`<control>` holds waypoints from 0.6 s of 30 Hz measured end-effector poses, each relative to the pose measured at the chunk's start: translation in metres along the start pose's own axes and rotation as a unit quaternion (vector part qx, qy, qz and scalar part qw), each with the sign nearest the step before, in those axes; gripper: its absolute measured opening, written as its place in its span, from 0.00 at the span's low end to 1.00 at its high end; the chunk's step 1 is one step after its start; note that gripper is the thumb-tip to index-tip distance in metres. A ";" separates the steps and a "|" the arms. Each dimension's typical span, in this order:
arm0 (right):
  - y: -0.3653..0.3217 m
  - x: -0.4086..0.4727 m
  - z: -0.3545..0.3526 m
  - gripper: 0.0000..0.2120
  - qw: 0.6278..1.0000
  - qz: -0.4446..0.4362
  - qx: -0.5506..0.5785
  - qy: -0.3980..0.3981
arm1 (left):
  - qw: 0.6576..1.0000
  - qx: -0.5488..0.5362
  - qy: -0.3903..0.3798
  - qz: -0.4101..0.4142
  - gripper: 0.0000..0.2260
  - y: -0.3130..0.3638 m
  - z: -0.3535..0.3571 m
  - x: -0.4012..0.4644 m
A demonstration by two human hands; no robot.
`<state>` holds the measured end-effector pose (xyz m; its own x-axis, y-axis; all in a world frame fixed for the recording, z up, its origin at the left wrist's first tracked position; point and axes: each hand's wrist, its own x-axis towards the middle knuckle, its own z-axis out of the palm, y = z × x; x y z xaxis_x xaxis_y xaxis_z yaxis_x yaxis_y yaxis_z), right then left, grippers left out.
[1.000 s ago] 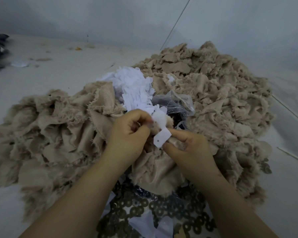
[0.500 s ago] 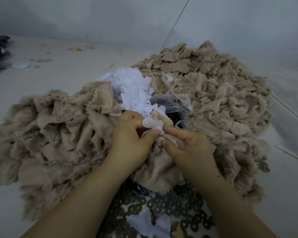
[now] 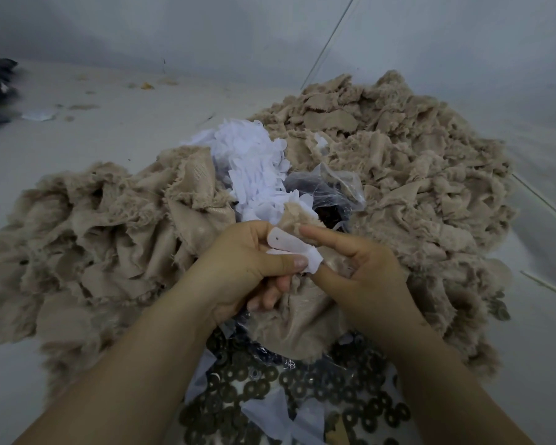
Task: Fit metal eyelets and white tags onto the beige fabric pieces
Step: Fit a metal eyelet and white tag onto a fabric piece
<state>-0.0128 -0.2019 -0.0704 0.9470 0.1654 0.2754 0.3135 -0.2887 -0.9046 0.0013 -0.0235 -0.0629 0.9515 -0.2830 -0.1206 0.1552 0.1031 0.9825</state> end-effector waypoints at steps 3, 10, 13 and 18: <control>0.001 0.000 0.001 0.15 1.000 0.001 0.018 -0.003 | 1.000 -0.001 0.015 0.001 0.06 -0.002 -0.001 0.001; 0.006 0.001 -0.002 0.11 0.999 0.012 0.050 0.002 | 0.999 0.010 0.030 0.006 0.08 -0.001 0.000 -0.001; 0.008 0.003 -0.002 0.10 0.997 0.045 0.069 0.001 | 0.997 -0.070 0.002 0.025 0.07 0.002 0.002 -0.002; 0.010 0.002 0.000 0.07 0.994 0.072 0.087 0.007 | 0.993 -0.090 -0.074 0.014 0.09 0.006 0.009 -0.007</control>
<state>-0.0080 -0.2048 -0.0791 0.9823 0.1205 0.1433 0.1598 -0.1405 -0.9771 -0.0071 -0.0297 -0.0547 0.9086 -0.4135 -0.0587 0.1870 0.2771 0.9425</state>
